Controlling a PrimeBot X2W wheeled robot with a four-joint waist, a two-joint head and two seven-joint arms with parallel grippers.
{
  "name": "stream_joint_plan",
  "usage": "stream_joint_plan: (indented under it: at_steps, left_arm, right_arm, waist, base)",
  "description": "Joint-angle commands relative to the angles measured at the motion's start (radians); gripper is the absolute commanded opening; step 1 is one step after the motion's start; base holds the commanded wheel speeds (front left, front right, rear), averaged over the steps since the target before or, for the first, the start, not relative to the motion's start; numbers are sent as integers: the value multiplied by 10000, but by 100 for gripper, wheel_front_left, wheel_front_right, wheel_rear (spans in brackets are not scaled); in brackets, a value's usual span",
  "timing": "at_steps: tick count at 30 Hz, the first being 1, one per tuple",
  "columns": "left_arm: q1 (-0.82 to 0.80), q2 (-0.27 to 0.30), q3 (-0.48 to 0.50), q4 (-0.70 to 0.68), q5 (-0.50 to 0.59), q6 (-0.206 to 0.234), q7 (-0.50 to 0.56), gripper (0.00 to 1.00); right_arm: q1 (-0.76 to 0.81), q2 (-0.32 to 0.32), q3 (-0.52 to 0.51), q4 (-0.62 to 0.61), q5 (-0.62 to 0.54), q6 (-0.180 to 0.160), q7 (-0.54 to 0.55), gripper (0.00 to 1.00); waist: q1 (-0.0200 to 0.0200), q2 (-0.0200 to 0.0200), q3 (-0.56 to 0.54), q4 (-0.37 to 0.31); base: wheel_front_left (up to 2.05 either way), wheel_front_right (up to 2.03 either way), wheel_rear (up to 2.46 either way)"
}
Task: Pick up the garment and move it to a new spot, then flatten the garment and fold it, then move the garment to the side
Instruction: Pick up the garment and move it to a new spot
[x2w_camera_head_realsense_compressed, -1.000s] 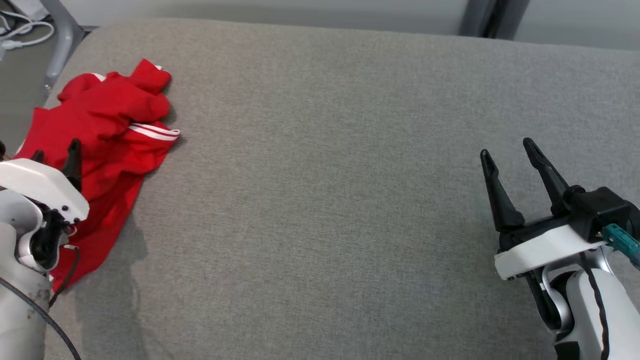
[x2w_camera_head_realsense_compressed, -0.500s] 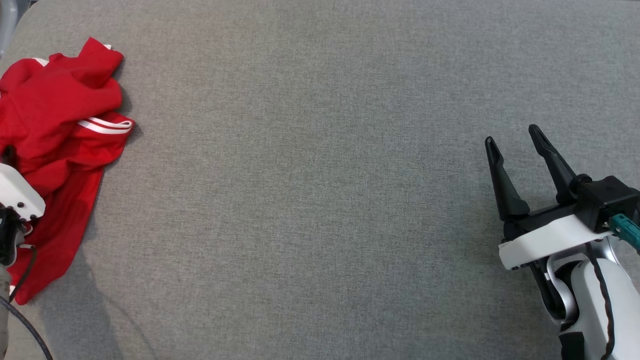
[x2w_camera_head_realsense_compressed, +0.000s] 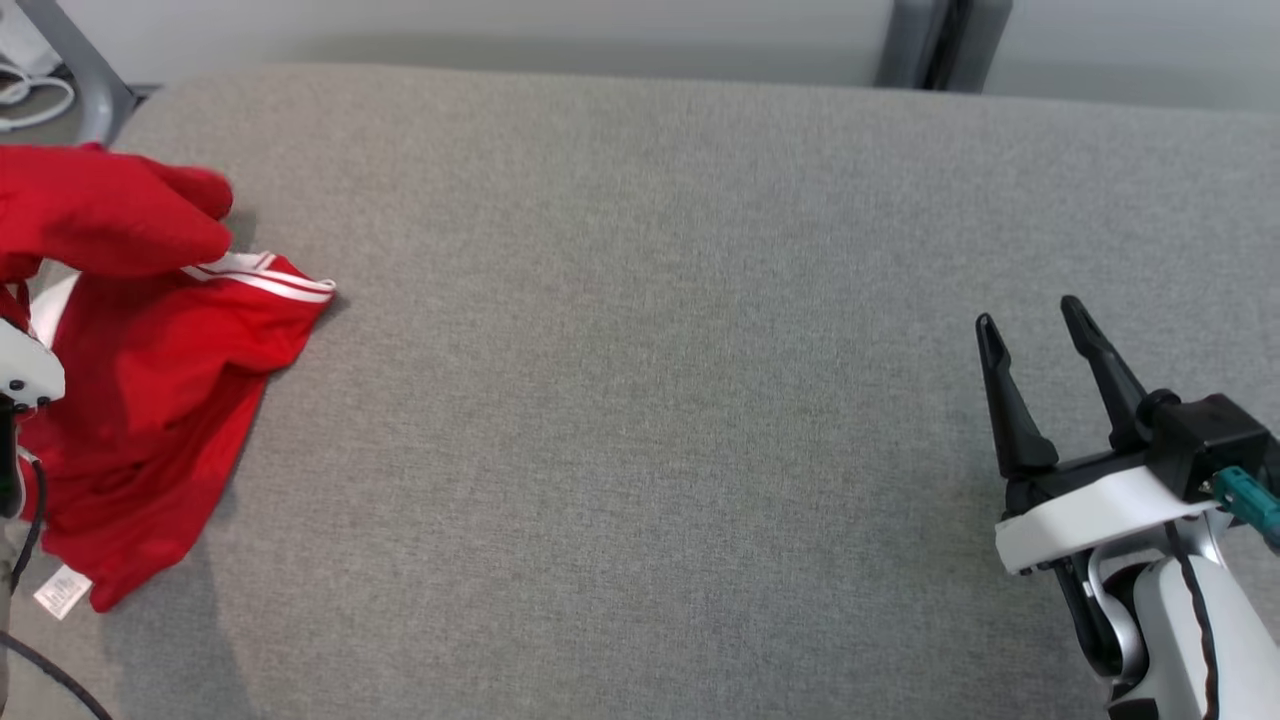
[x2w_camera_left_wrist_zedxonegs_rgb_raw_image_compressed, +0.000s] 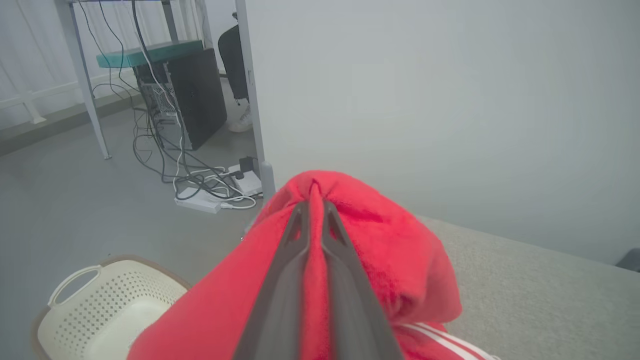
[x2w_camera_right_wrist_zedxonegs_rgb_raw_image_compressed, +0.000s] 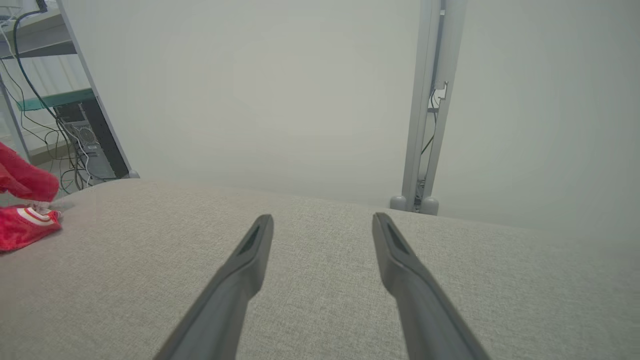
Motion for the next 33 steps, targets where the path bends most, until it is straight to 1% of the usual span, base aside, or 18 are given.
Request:
stream_joint_plan:
  at_steps: [1,5,7,16,20,24,27,30,33]
  left_arm:
    - [228,92,43,-334,68,130,-141,0]
    - [1033,125,87,-1701,120,522,-264,0]
    - [1564,136,94,-2587,191,803,-205,0]
    - [4699,76,81,-7376,461,2366,596,0]
    - [5777,-8,-15,-9096,645,2974,983,0]
    - [6459,-71,-272,-10187,854,3309,1287,0]
    - [6693,-178,-534,-10698,976,3445,1438,0]
    - [6605,-421,-1152,-11068,1150,3381,1582,0]
    - [6326,-619,-1617,-11081,1287,3267,1611,0]
  right_arm:
    - [165,43,-59,-12,-44,1,-95,100]
    - [423,169,-132,1,-81,1,-130,100]
    - [545,242,-149,-10,-94,1,-150,100]
    - [903,465,-246,-164,-142,1,-151,100]
    - [982,525,-343,-335,-152,1,-79,100]
    - [1031,553,-344,-469,-195,1,6,100]
    - [1030,587,-307,-582,-225,1,68,100]
    - [1028,613,-371,-754,-186,1,110,100]
    - [939,631,-336,-815,-175,1,194,100]
  waist:
    - [0,0,-388,2]
    - [0,0,-862,-72]
    - [0,0,-1062,-133]
    - [0,0,-1582,-582]
    - [0,0,-1676,-756]
    - [0,0,-1693,-1024]
    - [0,0,-1667,-1307]
    - [0,0,-1574,-1733]
    - [0,0,-1466,-2165]
  base:
    - [0,0,0]
    - [0,0,0]
    - [0,0,0]
    - [0,0,0]
    - [0,0,0]
    - [0,0,0]
    - [0,0,0]
    - [0,0,0]
    - [0,0,0]
